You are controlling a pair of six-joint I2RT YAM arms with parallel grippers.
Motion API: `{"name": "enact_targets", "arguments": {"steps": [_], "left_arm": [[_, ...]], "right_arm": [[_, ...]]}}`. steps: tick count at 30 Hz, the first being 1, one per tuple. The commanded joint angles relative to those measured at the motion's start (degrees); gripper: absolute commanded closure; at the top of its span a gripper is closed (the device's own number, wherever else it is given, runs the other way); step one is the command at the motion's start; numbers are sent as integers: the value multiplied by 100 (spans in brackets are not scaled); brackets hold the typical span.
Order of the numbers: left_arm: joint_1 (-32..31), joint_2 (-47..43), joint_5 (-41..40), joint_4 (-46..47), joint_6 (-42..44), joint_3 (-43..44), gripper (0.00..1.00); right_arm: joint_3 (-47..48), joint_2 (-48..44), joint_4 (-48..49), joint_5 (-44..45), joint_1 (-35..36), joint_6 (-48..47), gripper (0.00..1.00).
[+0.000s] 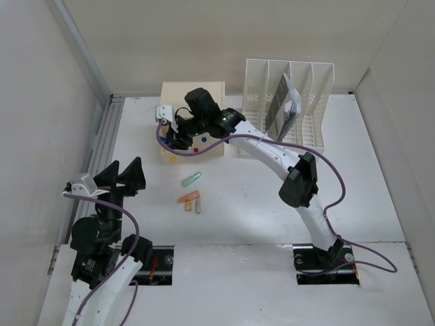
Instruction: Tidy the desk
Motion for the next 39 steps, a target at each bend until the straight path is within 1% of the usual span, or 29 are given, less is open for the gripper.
{"name": "enact_targets", "arguments": {"steps": [1,11,19,23,34,39], "left_arm": [[16,120,-134,84,76,-15,28],[16,286,-292,-21,76,-15,28],[16,287,-398,-21,76,-15,28],[16,340,-398,-21,76,-15,28],[16,340,-450,-21,129,-15,28],[16,392,-503,-21,129,-15,28]], "right_arm": [[381,-96,600,-315,-14,-297,100],[452,10,811,-640,-67,-561,100],[452,290,925,-877,-67,-1105,100],[452,396,864,-1149,-120,-1220,100],[750,643,812,-1027,-120,-1713,100],[750,748,750,-895,-120,-2186,100]]}}
